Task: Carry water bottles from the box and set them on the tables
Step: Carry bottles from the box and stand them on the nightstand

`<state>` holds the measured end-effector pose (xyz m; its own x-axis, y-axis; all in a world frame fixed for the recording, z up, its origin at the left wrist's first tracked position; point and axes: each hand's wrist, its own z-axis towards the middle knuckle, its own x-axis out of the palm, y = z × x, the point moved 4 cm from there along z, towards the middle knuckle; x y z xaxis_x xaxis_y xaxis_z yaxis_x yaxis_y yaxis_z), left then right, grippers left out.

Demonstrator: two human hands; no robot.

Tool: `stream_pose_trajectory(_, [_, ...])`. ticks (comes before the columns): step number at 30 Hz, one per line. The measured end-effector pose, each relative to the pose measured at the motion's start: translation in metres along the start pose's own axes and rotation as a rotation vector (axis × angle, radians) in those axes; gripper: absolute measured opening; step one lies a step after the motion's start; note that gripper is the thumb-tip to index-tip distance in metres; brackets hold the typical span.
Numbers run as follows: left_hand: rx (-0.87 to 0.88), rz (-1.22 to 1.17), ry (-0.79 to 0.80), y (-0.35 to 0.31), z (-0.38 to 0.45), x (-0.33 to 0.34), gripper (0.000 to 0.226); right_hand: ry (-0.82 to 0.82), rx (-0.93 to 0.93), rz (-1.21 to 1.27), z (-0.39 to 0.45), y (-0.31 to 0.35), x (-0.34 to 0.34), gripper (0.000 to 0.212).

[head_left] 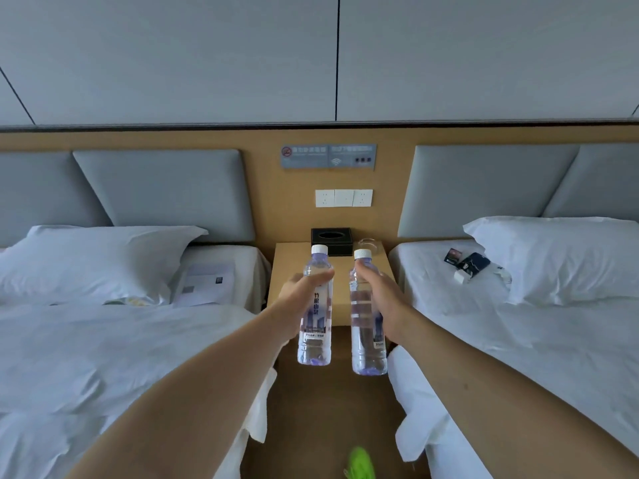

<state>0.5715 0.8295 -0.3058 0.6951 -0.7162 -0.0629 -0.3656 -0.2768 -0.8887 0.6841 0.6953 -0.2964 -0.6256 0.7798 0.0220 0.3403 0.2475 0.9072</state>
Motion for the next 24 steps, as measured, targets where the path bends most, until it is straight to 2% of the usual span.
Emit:
stream_pose_trajectory(6, [-0.005,0.088,-0.024,-0.053,0.101,0.016,0.058,0.095,0.049,-0.001,0.127,0.049,-0.01,0.037])
stream_pose_trajectory(10, [0.001,0.078,-0.038,-0.073,0.153,0.024,0.055,0.091,0.022,-0.013,0.191,0.066,-0.012,0.041])
stream_pose_trajectory(14, [-0.03,0.11,-0.103,-0.08,0.198,0.027,0.057,0.063,0.008,-0.155,0.242,0.071,-0.013,0.049])
stream_pose_trajectory(17, [-0.05,0.093,-0.144,-0.084,0.233,0.023,0.055,0.046,-0.014,-0.226,0.273,0.074,-0.012,0.047])
stream_pose_trajectory(24, [-0.119,0.094,-0.09,-0.09,0.339,0.007,0.059,-0.021,-0.093,-0.532,0.363,0.085,0.012,0.048])
